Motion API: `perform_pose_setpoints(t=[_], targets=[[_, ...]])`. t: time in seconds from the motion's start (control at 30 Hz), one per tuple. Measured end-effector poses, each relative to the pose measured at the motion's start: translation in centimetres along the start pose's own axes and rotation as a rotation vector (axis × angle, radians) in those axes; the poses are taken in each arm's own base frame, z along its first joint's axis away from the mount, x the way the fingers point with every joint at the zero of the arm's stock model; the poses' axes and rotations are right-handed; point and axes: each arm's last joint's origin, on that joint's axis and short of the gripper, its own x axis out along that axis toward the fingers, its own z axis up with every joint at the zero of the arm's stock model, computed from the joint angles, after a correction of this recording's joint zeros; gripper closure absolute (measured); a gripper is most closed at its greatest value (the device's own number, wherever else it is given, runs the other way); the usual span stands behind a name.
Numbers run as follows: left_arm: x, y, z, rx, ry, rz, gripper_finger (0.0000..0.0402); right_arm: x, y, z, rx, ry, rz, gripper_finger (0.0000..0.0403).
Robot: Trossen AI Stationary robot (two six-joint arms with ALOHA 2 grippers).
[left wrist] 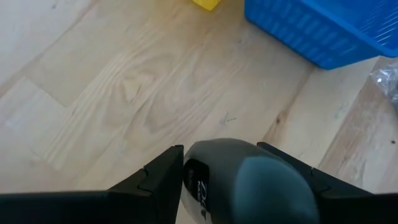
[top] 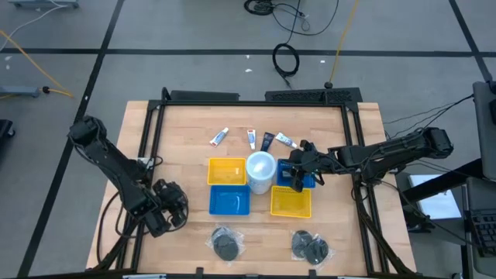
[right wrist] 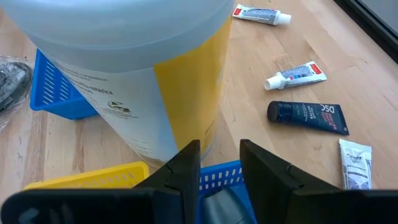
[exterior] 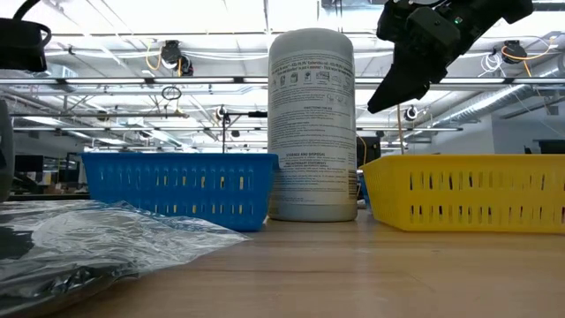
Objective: Pick & Place Travel size toiletries
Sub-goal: Put the black deodorant into the top blue bin
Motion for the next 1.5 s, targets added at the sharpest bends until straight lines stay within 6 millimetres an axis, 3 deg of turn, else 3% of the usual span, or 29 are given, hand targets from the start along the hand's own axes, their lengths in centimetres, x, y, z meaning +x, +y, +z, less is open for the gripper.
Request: perform_pose_setpoints(t=[0.17,0.53,0.7,0.83,0.93,1.23,1.37,1.5], targets=[[0.0,0.0,0.0,0.000,-0.008,0.000,0.0264,0.0,0.0,0.0,0.000,0.000,0.000,0.0298],[0.0,-0.1,0.1,-0.011,-0.031,-0.006,0.0265,0.0,0.0,0.0,0.000,0.000,0.000,0.0298],[-1.3,-0.1,0.7,-0.028,-0.025,-0.055,0.0265,0.0,0.0,0.0,-0.011,0.000,0.000,0.0298],[-3.8,-0.7,2.3,-0.017,-0.046,-0.148,0.0265,0.0,0.1,0.0,-0.012,0.006,0.025,0.0298],[-6.1,-1.5,4.1,0.006,-0.092,-0.231,0.0265,0.0,0.5,0.2,-0.024,0.003,0.137,0.0298],[-12.2,-3.7,9.8,0.171,-0.363,-0.369,0.0265,-1.0,1.7,1.2,-0.050,-0.116,0.272,0.0298],[-13.7,-4.3,12.4,0.230,-0.488,-0.403,0.0265,-2.0,2.7,1.8,-0.076,-0.200,0.342,0.0298],[-13.9,-4.6,14.3,0.277,-0.578,-0.421,0.0265,-3.2,3.8,2.0,-0.116,-0.274,0.401,0.0298]])
